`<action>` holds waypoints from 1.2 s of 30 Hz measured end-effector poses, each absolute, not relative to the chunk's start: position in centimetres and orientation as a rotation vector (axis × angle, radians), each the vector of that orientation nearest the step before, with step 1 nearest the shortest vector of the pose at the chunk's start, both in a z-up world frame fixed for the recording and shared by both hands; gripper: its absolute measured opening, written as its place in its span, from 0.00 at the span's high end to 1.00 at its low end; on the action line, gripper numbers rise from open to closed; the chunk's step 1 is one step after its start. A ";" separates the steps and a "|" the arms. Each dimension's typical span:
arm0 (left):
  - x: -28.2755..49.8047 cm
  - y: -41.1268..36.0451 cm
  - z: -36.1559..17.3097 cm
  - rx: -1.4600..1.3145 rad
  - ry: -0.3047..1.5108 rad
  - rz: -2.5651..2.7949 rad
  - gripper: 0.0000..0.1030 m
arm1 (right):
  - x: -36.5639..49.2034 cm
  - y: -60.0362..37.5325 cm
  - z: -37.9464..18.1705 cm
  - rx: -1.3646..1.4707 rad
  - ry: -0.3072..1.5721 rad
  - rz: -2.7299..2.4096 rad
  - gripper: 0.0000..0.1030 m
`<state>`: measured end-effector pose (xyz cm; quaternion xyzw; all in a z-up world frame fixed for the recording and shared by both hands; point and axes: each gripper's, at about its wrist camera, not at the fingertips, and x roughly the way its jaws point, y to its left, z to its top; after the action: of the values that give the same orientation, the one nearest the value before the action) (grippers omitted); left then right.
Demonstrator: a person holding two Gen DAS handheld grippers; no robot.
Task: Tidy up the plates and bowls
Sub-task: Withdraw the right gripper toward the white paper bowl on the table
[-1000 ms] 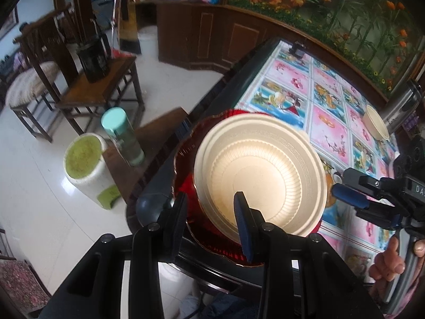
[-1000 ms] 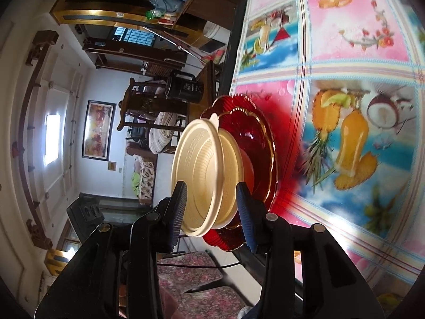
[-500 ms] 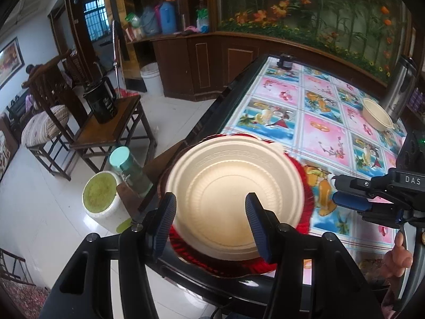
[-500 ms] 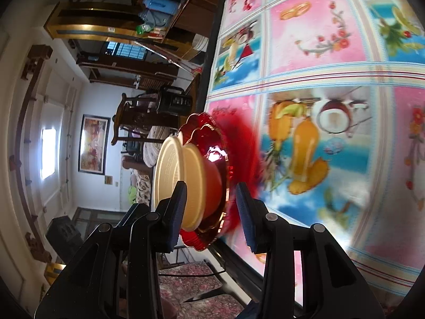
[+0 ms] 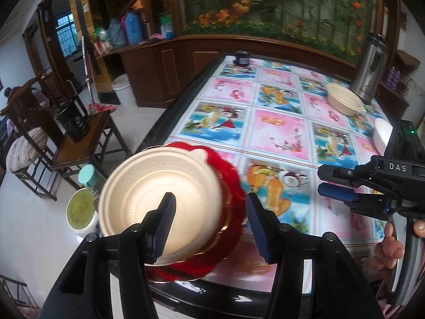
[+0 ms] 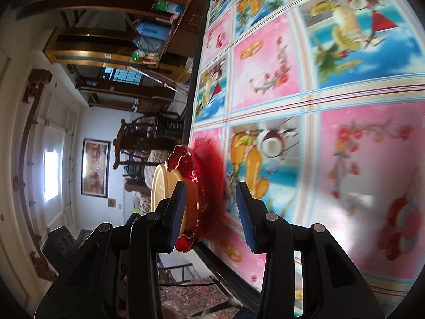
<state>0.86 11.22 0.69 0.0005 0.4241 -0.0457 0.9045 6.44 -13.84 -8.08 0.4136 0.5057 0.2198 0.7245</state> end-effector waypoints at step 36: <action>9.7 -17.6 2.1 0.216 1.125 -0.508 0.42 | 0.4 -54.7 4.8 0.872 0.591 -0.112 0.63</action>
<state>9.70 -17.60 2.06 0.1009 0.5265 -0.2376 0.8100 0.41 -54.69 4.85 0.4159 0.2818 -0.0532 0.8630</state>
